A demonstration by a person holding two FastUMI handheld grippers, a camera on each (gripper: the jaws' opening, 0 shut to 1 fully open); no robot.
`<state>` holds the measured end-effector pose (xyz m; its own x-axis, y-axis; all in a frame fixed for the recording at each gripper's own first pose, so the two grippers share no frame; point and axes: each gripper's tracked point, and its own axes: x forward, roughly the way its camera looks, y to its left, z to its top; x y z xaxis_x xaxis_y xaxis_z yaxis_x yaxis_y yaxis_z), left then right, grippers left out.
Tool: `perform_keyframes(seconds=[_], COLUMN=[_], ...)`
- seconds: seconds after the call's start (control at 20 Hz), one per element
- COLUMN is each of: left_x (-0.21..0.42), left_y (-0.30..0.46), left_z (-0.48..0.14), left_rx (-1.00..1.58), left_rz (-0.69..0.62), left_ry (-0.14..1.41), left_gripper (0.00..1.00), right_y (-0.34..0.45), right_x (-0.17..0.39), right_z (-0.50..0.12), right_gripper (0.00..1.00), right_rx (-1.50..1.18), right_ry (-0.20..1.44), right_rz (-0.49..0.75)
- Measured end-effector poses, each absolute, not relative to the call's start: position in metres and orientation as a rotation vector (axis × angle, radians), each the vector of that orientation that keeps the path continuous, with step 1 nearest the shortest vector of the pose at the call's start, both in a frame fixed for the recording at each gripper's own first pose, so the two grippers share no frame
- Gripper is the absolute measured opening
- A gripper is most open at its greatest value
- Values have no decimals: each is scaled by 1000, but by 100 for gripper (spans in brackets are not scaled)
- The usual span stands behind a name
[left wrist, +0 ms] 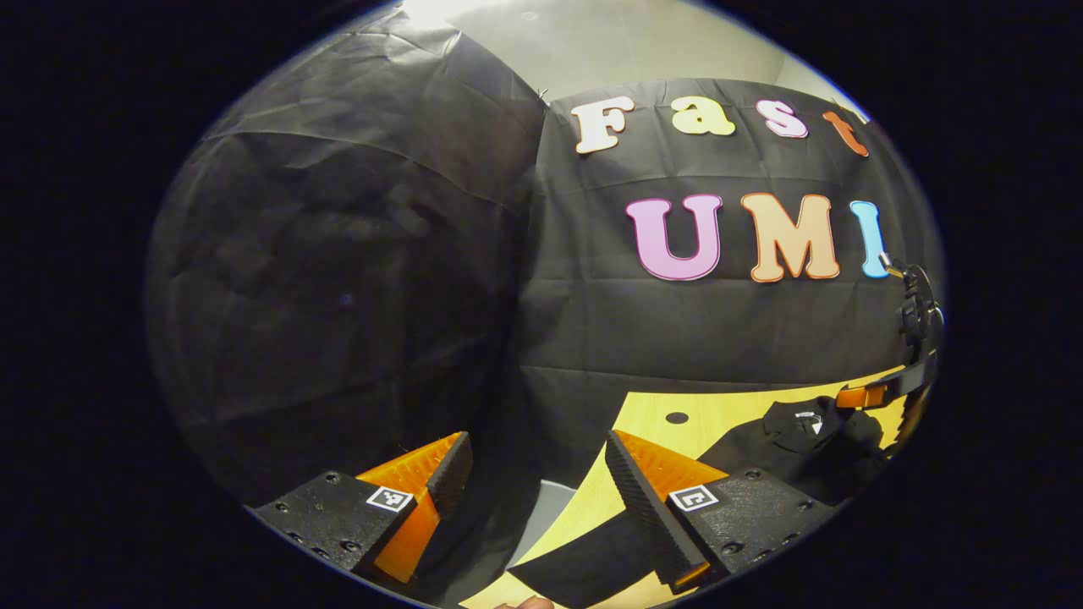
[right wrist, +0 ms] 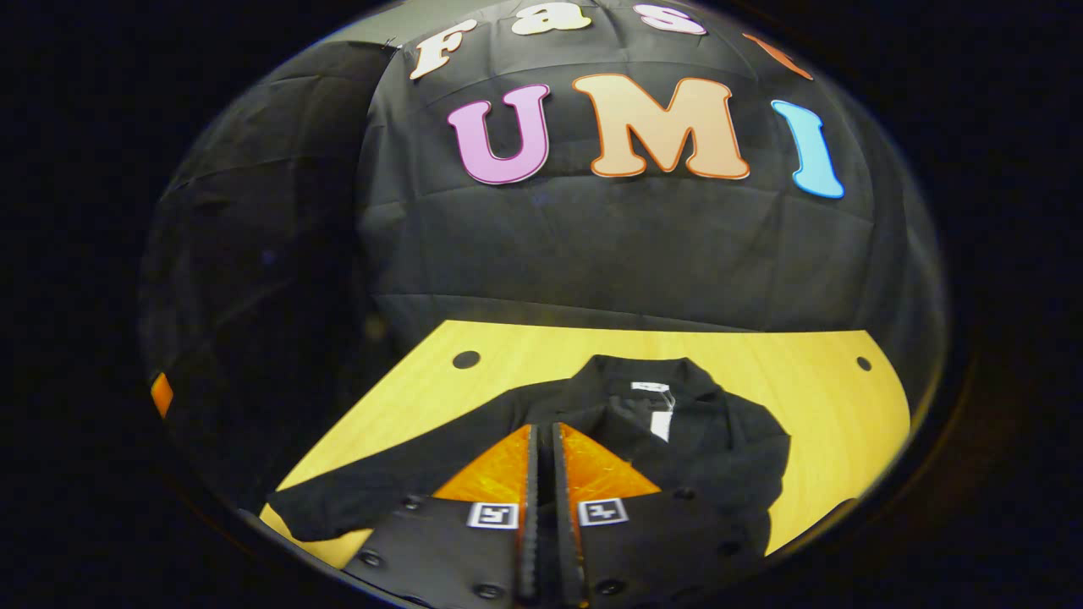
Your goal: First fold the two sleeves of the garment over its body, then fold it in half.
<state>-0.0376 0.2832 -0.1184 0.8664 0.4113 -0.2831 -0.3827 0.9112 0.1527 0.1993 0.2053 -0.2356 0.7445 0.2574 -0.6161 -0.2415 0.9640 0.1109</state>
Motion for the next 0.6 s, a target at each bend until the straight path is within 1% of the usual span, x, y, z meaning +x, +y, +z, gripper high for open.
perform_keyframes(seconds=[0.1,0.15,0.2,0.35,0.45,0.5,0.55,0.6], left_x=[-37,-35,-36,-31,-31,-33,-35,-37], left_y=[285,286,287,286,286,285,284,282], left_z=[-129,-135,-140,-160,-179,-190,-202,-216], left_rx=[82,78,75,74,61,48,35,22], left_rz=[414,412,409,396,387,384,379,377], left_ry=[344,357,368,406,459,489,523,565], left_gripper=[94,93,93,94,94,94,94,94], right_y=[204,197,194,176,164,160,157,152], right_x=[205,210,209,207,206,205,204,201], right_z=[-227,-222,-219,-215,-212,-212,-211,-214], right_gripper=[72,95,98,98,98,94,98,98], right_rx=[29,19,17,5,-8,-13,-18,-27], right_ry=[634,611,600,597,596,592,592,601], right_rz=[262,248,240,212,192,187,183,175])
